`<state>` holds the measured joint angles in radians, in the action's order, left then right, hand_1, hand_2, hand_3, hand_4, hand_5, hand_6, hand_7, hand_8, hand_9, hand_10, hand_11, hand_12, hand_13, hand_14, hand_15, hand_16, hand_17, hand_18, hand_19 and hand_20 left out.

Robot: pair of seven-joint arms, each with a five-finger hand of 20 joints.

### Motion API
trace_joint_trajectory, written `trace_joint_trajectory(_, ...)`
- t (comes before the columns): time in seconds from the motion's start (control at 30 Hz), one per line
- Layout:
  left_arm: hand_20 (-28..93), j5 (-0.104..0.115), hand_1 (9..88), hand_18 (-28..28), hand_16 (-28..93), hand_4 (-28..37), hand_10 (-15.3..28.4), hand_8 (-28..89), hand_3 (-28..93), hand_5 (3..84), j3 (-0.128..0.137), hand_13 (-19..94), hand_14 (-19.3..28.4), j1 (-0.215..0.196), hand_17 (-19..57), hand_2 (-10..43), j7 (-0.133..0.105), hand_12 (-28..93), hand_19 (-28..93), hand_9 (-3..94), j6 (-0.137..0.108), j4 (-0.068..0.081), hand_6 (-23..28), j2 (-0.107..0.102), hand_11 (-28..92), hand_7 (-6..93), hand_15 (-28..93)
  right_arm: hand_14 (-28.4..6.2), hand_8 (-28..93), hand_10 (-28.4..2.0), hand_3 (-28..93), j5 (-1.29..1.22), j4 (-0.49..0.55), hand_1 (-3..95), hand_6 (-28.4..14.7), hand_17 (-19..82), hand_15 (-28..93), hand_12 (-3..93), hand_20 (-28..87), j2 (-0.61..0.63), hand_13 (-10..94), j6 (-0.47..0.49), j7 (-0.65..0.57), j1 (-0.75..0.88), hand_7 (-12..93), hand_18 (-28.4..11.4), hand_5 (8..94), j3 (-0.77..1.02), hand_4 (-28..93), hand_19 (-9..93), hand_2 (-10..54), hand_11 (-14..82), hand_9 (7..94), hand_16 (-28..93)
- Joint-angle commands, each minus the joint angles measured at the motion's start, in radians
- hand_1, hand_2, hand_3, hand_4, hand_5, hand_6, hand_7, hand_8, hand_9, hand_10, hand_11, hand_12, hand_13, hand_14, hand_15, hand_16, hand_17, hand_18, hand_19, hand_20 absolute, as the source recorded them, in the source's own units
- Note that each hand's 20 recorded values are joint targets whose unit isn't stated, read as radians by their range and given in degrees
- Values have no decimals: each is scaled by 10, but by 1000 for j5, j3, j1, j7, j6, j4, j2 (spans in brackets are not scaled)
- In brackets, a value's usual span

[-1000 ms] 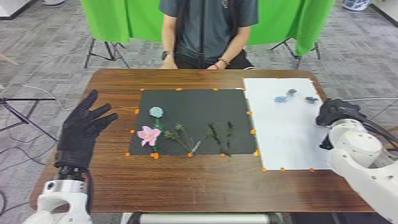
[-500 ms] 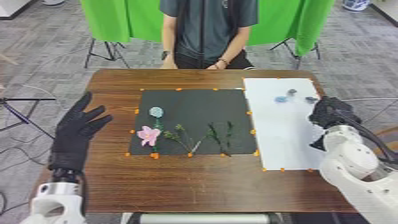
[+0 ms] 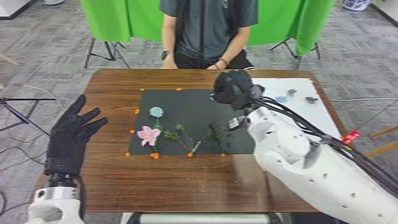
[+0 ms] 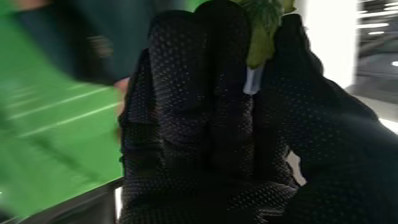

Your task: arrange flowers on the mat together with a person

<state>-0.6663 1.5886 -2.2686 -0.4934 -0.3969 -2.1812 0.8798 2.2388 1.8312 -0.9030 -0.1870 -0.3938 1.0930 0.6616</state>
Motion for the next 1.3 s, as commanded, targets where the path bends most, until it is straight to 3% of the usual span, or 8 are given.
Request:
trace_joint_trajectory(0.03, 201, -4, 229, 250, -71, -283, 173, -90, 792, 339, -13, 300, 268, 21, -69, 47, 9, 90, 525, 369, 5, 7, 32, 6, 216, 102, 465, -19, 18, -49, 665, 133, -109, 611, 35, 254, 446, 398, 265, -244, 774, 89, 84, -98, 251, -135, 811, -139, -283, 706, -95, 159, 879, 364)
trace_joint_trajectory(0.3, 202, -12, 229, 249, -75, -283, 173, -90, 793, 339, -27, 299, 268, 59, -69, 46, 32, 90, 523, 369, 26, 22, 33, 15, 216, 101, 465, -20, 6, -53, 667, 210, -204, 601, 43, 237, 468, 400, 268, -314, 745, 137, 69, -103, 266, -135, 800, -208, -283, 693, -95, 171, 866, 357)
trace_joint_trajectory(0.4, 202, -10, 229, 249, -75, -283, 173, -90, 793, 338, -32, 299, 267, 72, -69, 46, 30, 90, 523, 369, 28, 27, 33, 9, 216, 102, 465, -19, 1, -54, 666, 229, -212, 600, 45, 232, 474, 402, 270, -320, 738, 174, 63, -95, 269, -136, 798, -207, -283, 690, -95, 175, 862, 355)
trace_joint_trajectory(1.0, 202, -12, 230, 248, -76, -283, 173, -90, 795, 337, -41, 300, 267, 88, -69, 46, 43, 90, 519, 371, 39, 34, 35, 3, 217, 103, 466, -42, -36, -65, 671, 307, -248, 558, 65, 154, 536, 386, 291, -341, 626, 289, 59, -66, 243, -152, 762, -179, -283, 662, -95, 194, 774, 305)
trace_joint_trajectory(1.2, 203, -12, 231, 248, -76, -282, 173, -90, 798, 337, -40, 301, 268, 83, -69, 44, 47, 90, 519, 370, 38, 31, 36, 6, 219, 103, 467, -53, -47, -78, 676, 320, -240, 538, 63, 142, 578, 371, 306, -349, 591, 320, 76, -51, 247, -156, 733, -160, -283, 662, -95, 226, 717, 274)
trace_joint_trajectory(1.3, 203, -15, 231, 248, -76, -283, 173, -90, 799, 337, -36, 300, 267, 81, -69, 44, 53, 89, 520, 370, 39, 30, 35, 9, 219, 104, 467, -65, -59, -88, 697, 329, -233, 511, 64, 133, 606, 319, 314, -353, 569, 338, 89, -46, 256, -160, 705, -150, -283, 660, -95, 293, 669, 244)
